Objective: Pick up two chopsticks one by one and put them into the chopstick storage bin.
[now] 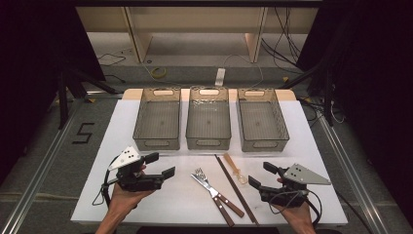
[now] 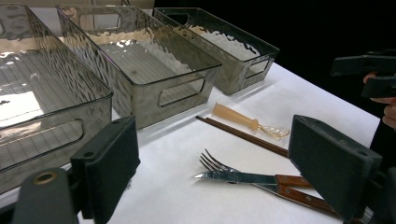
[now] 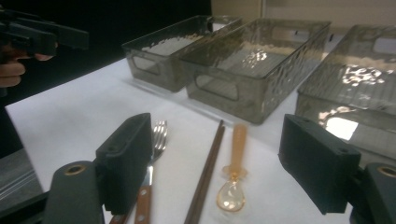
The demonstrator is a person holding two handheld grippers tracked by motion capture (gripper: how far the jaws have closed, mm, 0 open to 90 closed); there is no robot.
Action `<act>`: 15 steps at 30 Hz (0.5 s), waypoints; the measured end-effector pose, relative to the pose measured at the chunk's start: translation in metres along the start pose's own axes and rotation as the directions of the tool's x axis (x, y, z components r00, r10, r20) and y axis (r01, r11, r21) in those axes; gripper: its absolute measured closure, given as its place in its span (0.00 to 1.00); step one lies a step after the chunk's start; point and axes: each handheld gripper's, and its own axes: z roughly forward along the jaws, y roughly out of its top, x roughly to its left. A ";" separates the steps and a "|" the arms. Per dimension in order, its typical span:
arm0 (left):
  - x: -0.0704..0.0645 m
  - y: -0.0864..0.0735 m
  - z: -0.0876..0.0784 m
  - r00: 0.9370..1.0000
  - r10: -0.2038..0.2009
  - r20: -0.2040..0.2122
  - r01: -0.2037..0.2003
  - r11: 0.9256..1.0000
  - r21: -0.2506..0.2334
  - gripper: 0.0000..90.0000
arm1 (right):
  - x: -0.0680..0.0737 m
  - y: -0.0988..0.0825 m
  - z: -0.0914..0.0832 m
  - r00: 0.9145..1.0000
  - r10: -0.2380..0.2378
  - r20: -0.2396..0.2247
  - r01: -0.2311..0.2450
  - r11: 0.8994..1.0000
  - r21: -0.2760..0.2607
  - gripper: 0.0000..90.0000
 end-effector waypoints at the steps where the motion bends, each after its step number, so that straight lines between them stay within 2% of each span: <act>1: 0.000 0.000 0.000 1.000 0.000 0.001 0.000 1.000 0.001 0.17 | 0.000 0.000 0.001 1.000 0.003 -0.013 -0.003 1.000 0.016 0.29; 5: 0.000 0.000 0.000 1.000 -0.004 -0.003 0.004 1.000 0.006 0.17 | 0.001 0.002 0.003 1.000 0.004 -0.012 -0.003 0.999 0.042 0.31; 8: 0.000 0.000 0.000 1.000 -0.009 -0.002 0.009 1.000 0.000 0.17 | 0.002 0.007 0.005 1.000 -0.001 -0.007 0.001 0.995 0.100 0.31; 9: 0.000 0.000 0.000 1.000 -0.009 -0.002 0.009 1.000 0.000 0.17 | 0.002 0.007 0.005 1.000 -0.001 -0.007 0.001 0.995 0.100 0.31; 11: 0.001 0.000 0.001 1.000 -0.004 -0.004 0.004 1.000 0.007 0.17 | 0.003 0.010 0.007 1.000 -0.022 0.008 0.021 0.990 0.140 0.31; 12: 0.001 0.000 0.001 1.000 -0.001 -0.005 0.001 1.000 0.008 0.17 | 0.004 0.014 0.009 0.998 -0.058 0.021 0.054 0.981 0.185 0.35; 13: 0.001 0.000 0.001 1.000 0.000 -0.007 0.000 1.000 0.009 0.17 | 0.005 0.016 0.011 0.997 -0.070 0.015 0.065 0.976 0.206 0.35; 14: 0.001 0.000 0.001 1.000 0.001 -0.010 -0.001 1.000 0.010 0.17 | 0.005 0.016 0.011 0.997 -0.070 0.015 0.065 0.976 0.206 0.35; 15: 0.001 0.000 0.001 1.000 0.003 -0.015 -0.002 1.000 0.009 0.17 | 0.007 0.022 0.014 0.996 -0.094 0.011 0.087 0.958 0.274 0.35</act>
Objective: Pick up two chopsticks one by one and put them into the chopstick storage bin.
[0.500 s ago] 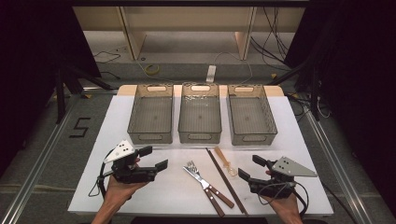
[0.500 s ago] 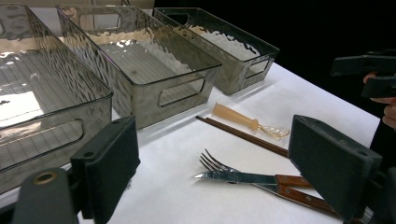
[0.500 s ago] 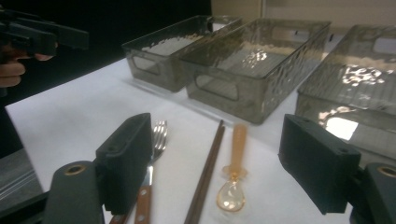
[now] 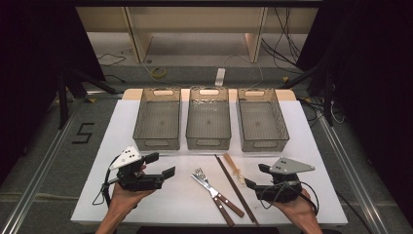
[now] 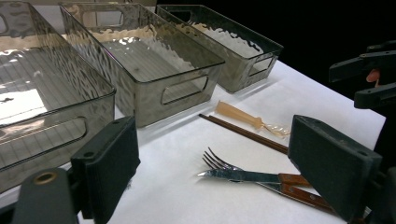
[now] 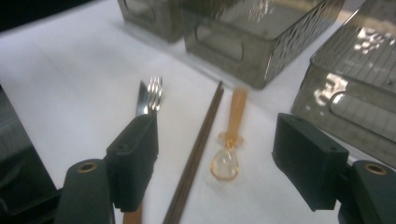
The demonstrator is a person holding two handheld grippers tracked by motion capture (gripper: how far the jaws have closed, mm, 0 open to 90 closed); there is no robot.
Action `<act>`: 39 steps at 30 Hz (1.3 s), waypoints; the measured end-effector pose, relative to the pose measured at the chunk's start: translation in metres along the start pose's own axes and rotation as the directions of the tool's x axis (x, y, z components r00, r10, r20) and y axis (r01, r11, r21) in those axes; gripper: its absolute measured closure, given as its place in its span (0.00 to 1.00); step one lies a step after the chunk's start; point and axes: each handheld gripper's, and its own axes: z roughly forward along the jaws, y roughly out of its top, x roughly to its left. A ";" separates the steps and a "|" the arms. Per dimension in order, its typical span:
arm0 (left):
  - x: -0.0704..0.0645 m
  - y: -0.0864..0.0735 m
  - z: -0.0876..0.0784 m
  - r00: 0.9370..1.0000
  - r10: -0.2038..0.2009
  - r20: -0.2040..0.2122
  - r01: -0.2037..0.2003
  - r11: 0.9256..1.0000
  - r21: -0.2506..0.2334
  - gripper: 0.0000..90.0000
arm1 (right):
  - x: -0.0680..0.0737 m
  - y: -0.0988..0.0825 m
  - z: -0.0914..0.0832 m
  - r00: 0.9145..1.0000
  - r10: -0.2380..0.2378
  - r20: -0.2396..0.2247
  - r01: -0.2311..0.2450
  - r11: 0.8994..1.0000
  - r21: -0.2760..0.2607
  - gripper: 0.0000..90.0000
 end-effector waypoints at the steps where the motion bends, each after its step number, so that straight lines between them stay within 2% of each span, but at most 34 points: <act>1: 0.000 0.000 0.000 1.000 0.000 -0.002 0.000 1.000 0.000 0.17 | 0.001 0.003 0.001 1.000 -0.013 0.008 0.012 1.000 0.029 0.35; 4: 0.000 0.000 0.000 1.000 0.000 -0.004 0.000 1.000 0.001 0.17 | 0.002 0.010 0.006 0.999 -0.038 0.012 0.036 0.993 0.113 0.35; 5: 0.000 0.000 0.000 1.000 0.002 -0.005 -0.001 1.000 0.002 0.17 | 0.002 0.010 0.006 0.999 -0.038 0.012 0.036 0.993 0.113 0.35; 6: 0.000 0.000 0.000 1.000 0.001 -0.005 -0.001 1.000 0.002 0.17 | 0.003 0.012 0.011 0.998 -0.053 0.021 0.048 0.984 0.171 0.37; 7: 0.000 0.000 0.000 1.000 0.001 -0.004 -0.001 1.000 0.002 0.17 | 0.003 0.012 0.011 0.998 -0.053 0.021 0.048 0.984 0.171 0.37; 8: 0.000 0.000 0.000 1.000 0.002 -0.005 -0.002 1.000 0.002 0.17 | 0.003 0.013 0.013 0.998 -0.056 0.020 0.051 0.979 0.197 0.39; 9: 0.000 0.000 0.000 1.000 0.002 -0.004 -0.002 1.000 0.002 0.17 | 0.002 0.013 0.018 0.998 -0.057 0.007 0.054 0.969 0.242 0.41; 10: 0.000 0.000 0.000 1.000 0.002 -0.004 -0.002 1.000 0.001 0.17 | 0.002 0.013 0.018 0.998 -0.057 0.007 0.054 0.969 0.242 0.41; 11: 0.000 0.000 0.000 1.000 0.001 -0.004 -0.001 1.000 0.001 0.17 | 0.004 0.013 0.024 0.998 -0.057 -0.004 0.055 0.954 0.294 0.45; 12: 0.000 0.000 0.000 1.000 0.000 -0.004 0.000 1.000 0.001 0.17 | 0.004 0.013 0.024 0.998 -0.057 -0.004 0.055 0.954 0.294 0.45; 14: 0.000 0.000 0.001 1.000 0.001 -0.005 -0.001 1.000 0.003 0.17 | 0.005 0.012 0.030 0.998 -0.064 0.003 0.059 0.939 0.338 0.47; 17: -0.001 0.000 0.001 1.000 0.005 -0.007 -0.004 1.000 0.006 0.17 | 0.007 0.008 0.039 0.998 -0.057 -0.008 0.055 0.905 0.423 0.47; 22: 0.000 0.000 0.000 1.000 0.005 -0.006 -0.005 1.000 0.005 0.17 | 0.009 0.005 0.048 0.998 -0.057 -0.032 0.066 0.878 0.475 0.48; 23: -0.001 0.000 0.000 1.000 0.004 -0.005 -0.004 1.000 0.004 0.17 | 0.009 0.005 0.048 0.998 -0.057 -0.032 0.066 0.878 0.475 0.48; 24: -0.001 0.000 0.000 1.000 0.005 -0.005 -0.005 1.000 0.004 0.17 | 0.010 0.004 0.052 0.998 -0.056 -0.041 0.069 0.867 0.493 0.49; 25: -0.001 0.000 0.000 1.000 0.007 -0.006 -0.007 1.000 0.004 0.17 | 0.011 0.004 0.053 0.997 -0.056 -0.048 0.073 0.861 0.503 0.50; 26: -0.001 0.000 0.000 1.000 0.008 -0.006 -0.008 1.000 0.004 0.17 | 0.011 0.004 0.053 0.997 -0.056 -0.048 0.073 0.861 0.503 0.50; 27: -0.001 0.000 0.000 1.000 0.009 -0.007 -0.009 1.000 0.006 0.17 | 0.011 0.003 0.055 0.997 -0.057 -0.050 0.075 0.856 0.512 0.51; 28: -0.001 0.000 0.001 1.000 0.010 -0.007 -0.010 1.000 0.007 0.17 | 0.013 0.002 0.058 0.997 -0.059 -0.055 0.079 0.841 0.535 0.54; 30: -0.001 0.000 0.001 1.000 0.011 -0.007 -0.011 1.000 0.009 0.17 | 0.014 0.001 0.060 0.996 -0.068 -0.057 0.088 0.837 0.540 0.55; 31: -0.001 0.000 0.001 1.000 0.012 -0.006 -0.012 1.000 0.011 0.17 | 0.015 0.000 0.063 0.996 -0.071 -0.059 0.092 0.823 0.560 0.59; 32: -0.001 0.000 0.001 1.000 0.010 -0.006 -0.010 1.000 0.009 0.17 | 0.015 0.000 0.063 0.996 -0.071 -0.059 0.092 0.823 0.560 0.59; 36: -0.001 0.000 0.001 1.000 0.015 -0.005 -0.015 1.000 0.014 0.17 | 0.017 -0.003 0.067 0.994 -0.074 -0.079 0.106 0.805 0.584 0.67; 39: -0.002 0.000 0.001 1.000 0.018 -0.008 -0.018 1.000 0.013 0.17 | 0.018 -0.004 0.068 0.993 -0.070 -0.090 0.110 0.801 0.589 0.70</act>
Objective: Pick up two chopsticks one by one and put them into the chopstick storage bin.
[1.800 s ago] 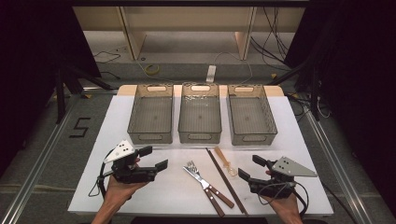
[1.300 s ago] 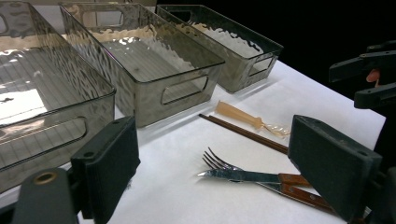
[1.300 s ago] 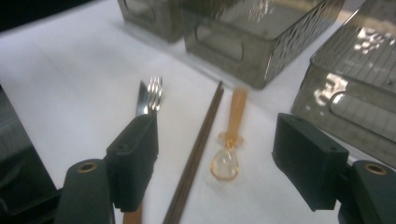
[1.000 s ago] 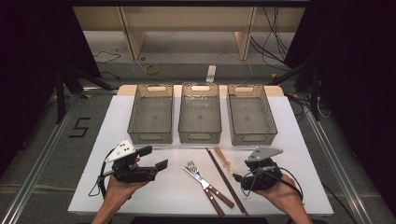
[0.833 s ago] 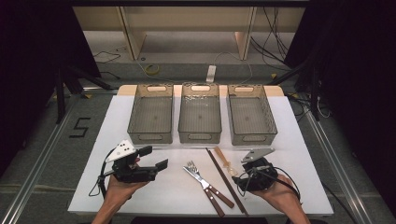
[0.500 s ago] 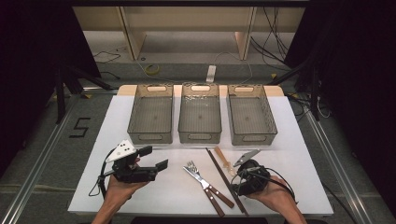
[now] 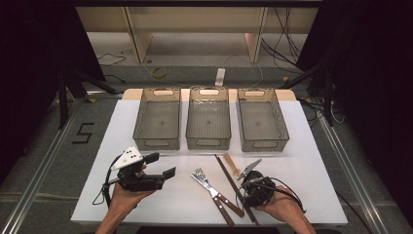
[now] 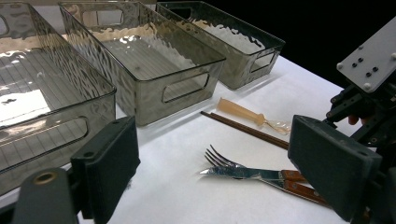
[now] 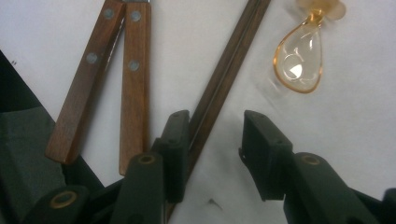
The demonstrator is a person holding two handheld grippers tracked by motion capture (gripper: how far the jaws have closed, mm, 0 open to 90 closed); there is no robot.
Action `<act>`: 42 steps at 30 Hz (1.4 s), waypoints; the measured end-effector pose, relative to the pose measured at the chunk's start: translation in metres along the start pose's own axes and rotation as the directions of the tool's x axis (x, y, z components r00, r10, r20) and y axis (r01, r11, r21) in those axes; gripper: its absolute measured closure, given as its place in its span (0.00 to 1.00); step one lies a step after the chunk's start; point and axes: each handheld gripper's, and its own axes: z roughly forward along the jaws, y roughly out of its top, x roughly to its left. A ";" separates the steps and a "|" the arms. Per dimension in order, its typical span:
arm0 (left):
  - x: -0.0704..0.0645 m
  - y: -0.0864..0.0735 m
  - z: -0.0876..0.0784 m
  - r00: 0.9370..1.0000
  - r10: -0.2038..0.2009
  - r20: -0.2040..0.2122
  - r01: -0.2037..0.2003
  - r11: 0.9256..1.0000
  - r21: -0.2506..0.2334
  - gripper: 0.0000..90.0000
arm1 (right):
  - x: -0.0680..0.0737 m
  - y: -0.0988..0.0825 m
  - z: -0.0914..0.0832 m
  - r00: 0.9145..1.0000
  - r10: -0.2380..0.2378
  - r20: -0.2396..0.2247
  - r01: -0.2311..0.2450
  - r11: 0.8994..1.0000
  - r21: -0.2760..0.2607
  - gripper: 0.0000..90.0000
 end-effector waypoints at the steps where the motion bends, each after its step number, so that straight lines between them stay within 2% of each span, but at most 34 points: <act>1: 0.000 0.000 0.000 1.000 0.001 -0.001 -0.001 1.000 0.001 0.17 | 0.000 0.000 0.001 1.000 -0.003 0.000 0.003 1.000 0.004 0.71; 8: -0.001 0.000 0.001 1.000 0.011 0.000 -0.011 1.000 0.012 0.17 | 0.001 0.000 0.002 1.000 -0.013 -0.007 0.013 1.000 0.017 0.78; 11: -0.001 0.000 0.001 1.000 0.012 -0.001 -0.012 1.000 0.013 0.17 | 0.002 0.000 0.003 1.000 -0.012 -0.011 0.012 1.000 0.023 0.78; 14: -0.001 0.000 0.001 1.000 0.013 0.001 -0.013 1.000 0.013 0.17 | 0.002 0.000 0.006 0.999 -0.025 0.020 0.024 0.999 0.047 0.79; 18: -0.001 0.000 0.002 1.000 0.018 0.002 -0.018 1.000 0.014 0.17 | 0.001 -0.001 0.006 1.000 -0.019 0.023 0.018 0.999 0.051 0.82; 28: -0.001 0.000 0.002 1.000 0.025 0.003 -0.025 0.999 0.021 0.17 | 0.001 -0.002 0.006 0.999 -0.041 0.032 0.039 0.997 0.066 0.92; 42: -0.001 -0.001 0.002 1.000 0.024 0.002 -0.024 0.999 0.026 0.18 | -0.001 -0.003 0.004 0.999 -0.047 0.021 0.045 0.997 0.059 0.94</act>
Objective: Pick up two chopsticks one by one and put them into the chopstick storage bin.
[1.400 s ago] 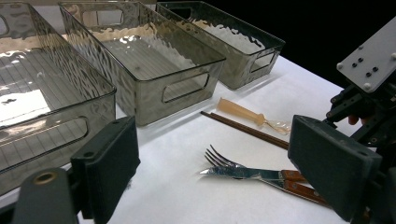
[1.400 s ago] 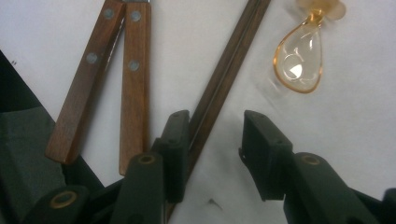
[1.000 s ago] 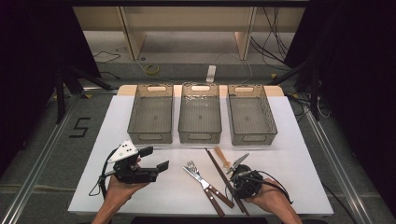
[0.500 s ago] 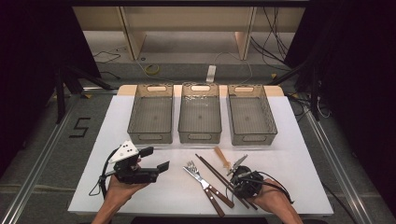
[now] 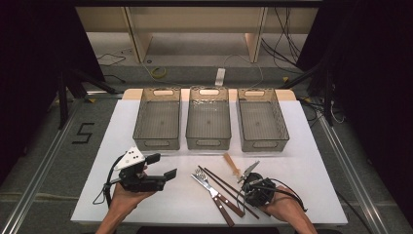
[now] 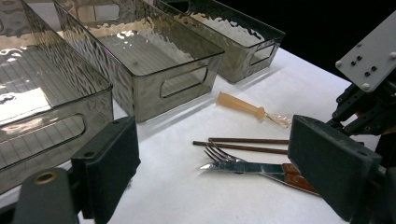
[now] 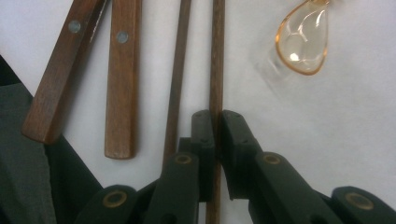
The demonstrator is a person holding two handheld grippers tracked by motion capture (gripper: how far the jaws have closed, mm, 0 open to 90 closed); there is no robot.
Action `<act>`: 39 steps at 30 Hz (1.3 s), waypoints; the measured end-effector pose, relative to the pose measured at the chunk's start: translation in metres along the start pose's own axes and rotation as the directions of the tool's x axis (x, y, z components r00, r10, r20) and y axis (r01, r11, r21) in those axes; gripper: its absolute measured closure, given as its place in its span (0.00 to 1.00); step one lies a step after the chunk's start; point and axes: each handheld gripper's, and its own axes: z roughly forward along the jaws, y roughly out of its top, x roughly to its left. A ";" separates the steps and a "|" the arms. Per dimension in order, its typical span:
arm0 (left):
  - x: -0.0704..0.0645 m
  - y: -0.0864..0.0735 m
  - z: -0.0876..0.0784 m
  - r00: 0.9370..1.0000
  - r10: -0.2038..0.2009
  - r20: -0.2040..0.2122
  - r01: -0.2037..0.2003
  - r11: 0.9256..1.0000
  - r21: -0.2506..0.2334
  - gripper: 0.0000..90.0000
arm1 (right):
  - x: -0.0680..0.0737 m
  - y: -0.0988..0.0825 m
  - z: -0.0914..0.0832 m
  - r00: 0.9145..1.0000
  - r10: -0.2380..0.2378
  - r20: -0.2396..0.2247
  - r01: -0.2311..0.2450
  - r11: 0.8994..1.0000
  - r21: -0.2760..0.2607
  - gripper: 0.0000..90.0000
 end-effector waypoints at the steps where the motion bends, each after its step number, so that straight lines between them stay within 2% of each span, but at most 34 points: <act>1: 0.000 0.000 0.000 1.000 0.000 0.000 0.000 1.000 0.000 0.18 | 0.000 0.000 -0.001 1.000 -0.003 0.005 0.003 1.000 -0.006 0.94; 6: 0.000 0.000 0.001 1.000 -0.002 0.002 0.002 1.000 0.002 0.18 | -0.003 -0.002 -0.011 1.000 -0.009 0.008 0.010 1.000 -0.024 0.94; 9: 0.000 0.000 0.001 1.000 -0.002 0.007 0.002 1.000 0.006 0.18 | -0.003 -0.002 -0.018 1.000 -0.016 -0.004 0.016 0.999 -0.052 0.94; 10: 0.000 0.000 0.002 1.000 -0.003 0.007 0.003 1.000 0.006 0.18 | -0.003 -0.002 -0.021 1.000 -0.025 -0.004 0.024 0.998 -0.064 0.94; 14: -0.002 0.001 0.006 0.999 0.034 0.001 -0.034 0.999 0.030 0.18 | -0.001 0.002 -0.031 0.998 -0.058 -0.002 0.058 0.994 -0.088 0.94; 16: -0.003 0.001 0.008 0.999 0.039 0.010 -0.040 0.998 0.042 0.17 | 0.001 0.006 -0.034 0.998 -0.065 -0.001 0.064 0.993 -0.096 0.94; 23: -0.010 0.003 0.016 0.997 0.065 0.034 -0.068 0.994 0.085 0.18 | 0.006 0.017 -0.041 0.990 -0.142 -0.002 0.141 0.985 -0.103 0.94; 31: -0.021 0.008 0.029 0.990 0.101 0.098 -0.115 0.982 0.150 0.18 | 0.012 0.026 -0.044 0.978 -0.208 -0.010 0.206 0.973 -0.101 0.94; 36: -0.029 0.010 0.038 0.981 0.138 0.133 -0.163 0.968 0.193 0.18 | 0.016 0.030 -0.047 0.974 -0.227 -0.009 0.225 0.969 -0.099 0.94; 39: -0.034 0.013 0.045 0.976 0.158 0.150 -0.187 0.960 0.209 0.18 | 0.018 0.033 -0.049 0.968 -0.250 -0.011 0.248 0.963 -0.102 0.94</act>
